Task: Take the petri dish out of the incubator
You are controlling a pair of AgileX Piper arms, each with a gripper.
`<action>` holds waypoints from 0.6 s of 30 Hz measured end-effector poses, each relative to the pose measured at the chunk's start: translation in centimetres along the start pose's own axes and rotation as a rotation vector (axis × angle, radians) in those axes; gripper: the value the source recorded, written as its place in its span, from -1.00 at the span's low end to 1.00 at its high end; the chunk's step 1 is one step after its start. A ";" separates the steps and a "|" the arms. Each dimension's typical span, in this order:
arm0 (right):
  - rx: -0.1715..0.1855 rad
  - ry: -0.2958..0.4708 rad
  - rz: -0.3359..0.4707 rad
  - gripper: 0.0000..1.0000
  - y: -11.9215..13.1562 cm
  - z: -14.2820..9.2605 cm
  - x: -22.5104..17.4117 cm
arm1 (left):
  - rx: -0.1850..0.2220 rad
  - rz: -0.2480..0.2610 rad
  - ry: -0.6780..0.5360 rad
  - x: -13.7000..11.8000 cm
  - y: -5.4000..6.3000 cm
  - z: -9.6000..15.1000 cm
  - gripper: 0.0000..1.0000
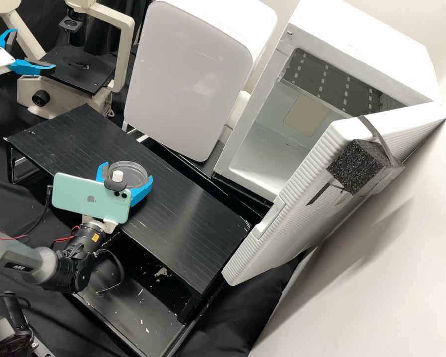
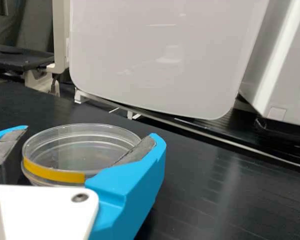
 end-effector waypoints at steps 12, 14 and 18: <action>-0.012 -0.011 0.005 1.00 0.0 0.2 0.1 | 0.000 0.000 0.000 0.0 0.0 0.0 1.00; -0.009 -0.015 0.011 1.00 0.0 0.2 0.1 | 0.000 0.000 0.000 0.0 0.0 0.0 1.00; -0.009 -0.015 0.011 1.00 0.0 0.2 0.1 | 0.000 0.000 0.000 0.0 0.0 0.0 1.00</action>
